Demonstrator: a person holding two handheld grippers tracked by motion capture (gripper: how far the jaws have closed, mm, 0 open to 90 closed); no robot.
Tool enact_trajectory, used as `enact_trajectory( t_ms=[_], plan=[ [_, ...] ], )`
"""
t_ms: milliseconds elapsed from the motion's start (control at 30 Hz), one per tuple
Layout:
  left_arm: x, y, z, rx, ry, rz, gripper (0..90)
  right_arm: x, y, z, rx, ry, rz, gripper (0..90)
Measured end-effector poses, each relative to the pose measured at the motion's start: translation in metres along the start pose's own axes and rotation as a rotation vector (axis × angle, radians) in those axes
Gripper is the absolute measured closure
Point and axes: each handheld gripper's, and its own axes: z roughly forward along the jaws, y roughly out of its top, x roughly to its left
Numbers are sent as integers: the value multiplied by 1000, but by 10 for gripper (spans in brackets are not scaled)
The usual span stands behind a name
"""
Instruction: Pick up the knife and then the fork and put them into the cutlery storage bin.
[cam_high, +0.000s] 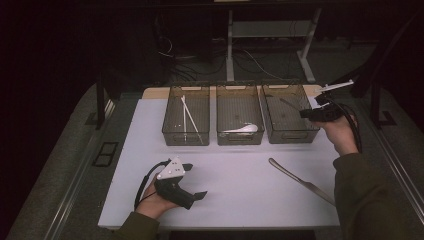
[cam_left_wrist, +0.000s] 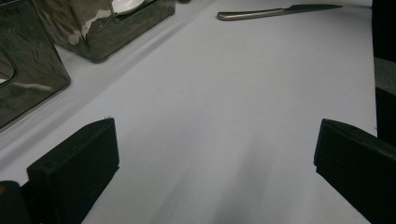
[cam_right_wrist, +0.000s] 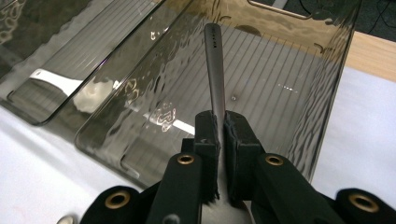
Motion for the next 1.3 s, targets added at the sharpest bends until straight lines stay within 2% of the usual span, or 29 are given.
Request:
enact_trajectory(
  t_ms=[500, 900, 1300],
  plan=[
    [0, 0, -1, -9, -5, -3, 0, 0, 16, 35, 51, -13, 23, 842],
    [0, 0, -1, -9, -9, -4, 0, 6, 17, 60, 123, -15, 21, 842],
    [0, 0, -1, -11, -10, -4, 0, 10, 16, 73, 201, -26, 7, 841]
  ],
)
